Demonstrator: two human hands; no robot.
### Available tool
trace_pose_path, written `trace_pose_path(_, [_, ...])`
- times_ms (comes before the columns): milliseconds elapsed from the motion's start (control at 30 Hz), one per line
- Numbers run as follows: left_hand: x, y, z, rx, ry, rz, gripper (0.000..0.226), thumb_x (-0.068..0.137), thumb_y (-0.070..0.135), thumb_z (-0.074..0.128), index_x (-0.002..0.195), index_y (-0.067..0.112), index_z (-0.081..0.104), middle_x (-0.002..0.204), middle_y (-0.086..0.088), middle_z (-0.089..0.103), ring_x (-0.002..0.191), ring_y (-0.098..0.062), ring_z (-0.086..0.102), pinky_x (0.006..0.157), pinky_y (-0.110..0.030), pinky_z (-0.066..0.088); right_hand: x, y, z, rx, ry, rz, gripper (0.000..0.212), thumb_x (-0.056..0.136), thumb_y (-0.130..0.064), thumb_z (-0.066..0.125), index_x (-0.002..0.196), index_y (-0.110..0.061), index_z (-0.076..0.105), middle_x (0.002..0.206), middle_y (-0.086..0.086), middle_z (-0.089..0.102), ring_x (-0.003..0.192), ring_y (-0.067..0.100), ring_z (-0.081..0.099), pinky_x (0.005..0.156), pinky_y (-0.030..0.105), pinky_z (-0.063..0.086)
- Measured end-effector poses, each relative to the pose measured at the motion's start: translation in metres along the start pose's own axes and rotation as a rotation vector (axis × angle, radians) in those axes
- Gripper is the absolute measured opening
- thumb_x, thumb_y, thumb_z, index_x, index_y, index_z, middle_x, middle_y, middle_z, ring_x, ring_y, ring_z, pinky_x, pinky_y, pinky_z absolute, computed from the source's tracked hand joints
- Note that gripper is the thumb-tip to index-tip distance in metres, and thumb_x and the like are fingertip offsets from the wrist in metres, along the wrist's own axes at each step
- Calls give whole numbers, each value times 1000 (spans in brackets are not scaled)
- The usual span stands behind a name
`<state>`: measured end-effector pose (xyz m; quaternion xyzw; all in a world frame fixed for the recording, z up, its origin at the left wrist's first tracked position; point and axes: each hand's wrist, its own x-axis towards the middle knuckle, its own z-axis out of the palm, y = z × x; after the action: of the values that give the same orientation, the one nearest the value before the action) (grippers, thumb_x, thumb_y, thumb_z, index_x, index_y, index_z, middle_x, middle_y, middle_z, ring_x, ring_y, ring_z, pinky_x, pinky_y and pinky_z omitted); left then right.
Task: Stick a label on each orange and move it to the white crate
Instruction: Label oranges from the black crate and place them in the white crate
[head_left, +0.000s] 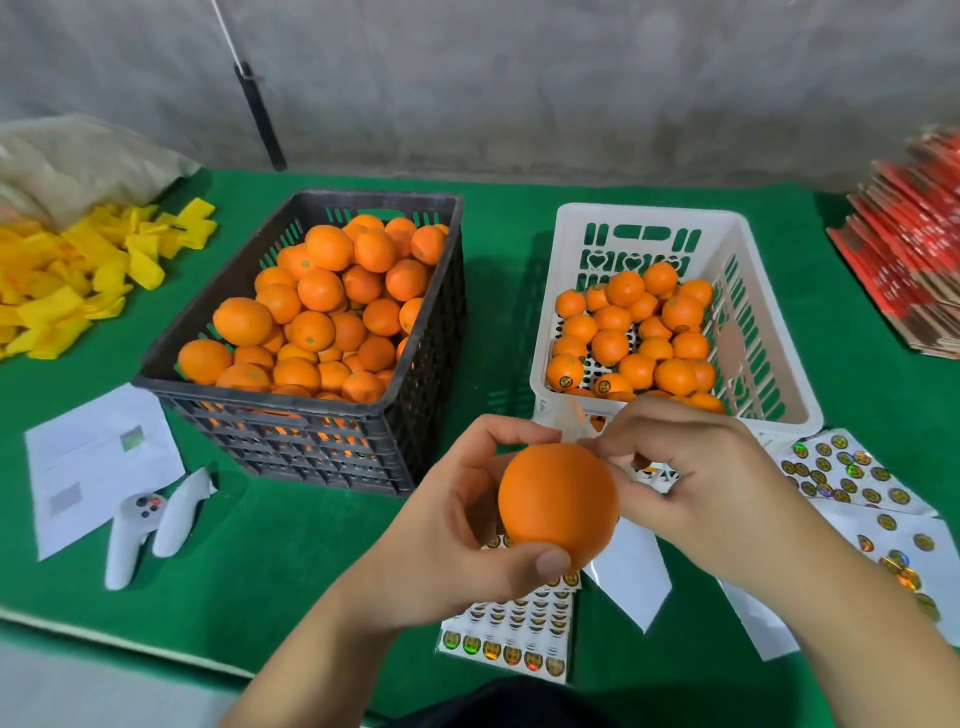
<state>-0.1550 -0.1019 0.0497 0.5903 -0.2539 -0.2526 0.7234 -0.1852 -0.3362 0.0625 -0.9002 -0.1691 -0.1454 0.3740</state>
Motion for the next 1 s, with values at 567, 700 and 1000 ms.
trace_pose_path(567, [0,-5,-4,-13,5,26,75,78,7,80,139,30,44,125,-9,67,106,-33,70,82,-33,57,0,-5,11,358,294,280,21,90,-16,73,78,-33,77,74,-6,72,65,7,63,63,15,47])
trace_pose_path(700, [-2,1,-13,-52,49,1,76,78,24,91,138,32,46,124,-10,68,104,-32,70,83,-37,58,1,-29,18,135,512,58,15,96,-22,66,94,-34,75,88,-5,68,82,9,63,74,19,47])
trace_pose_path(1000, [0,-3,-33,-179,97,-58,83,75,51,87,146,30,49,123,-8,70,115,-34,67,98,-55,57,-4,-47,44,-280,48,-26,72,91,-52,74,152,-21,52,141,-5,45,130,19,50,104,26,43])
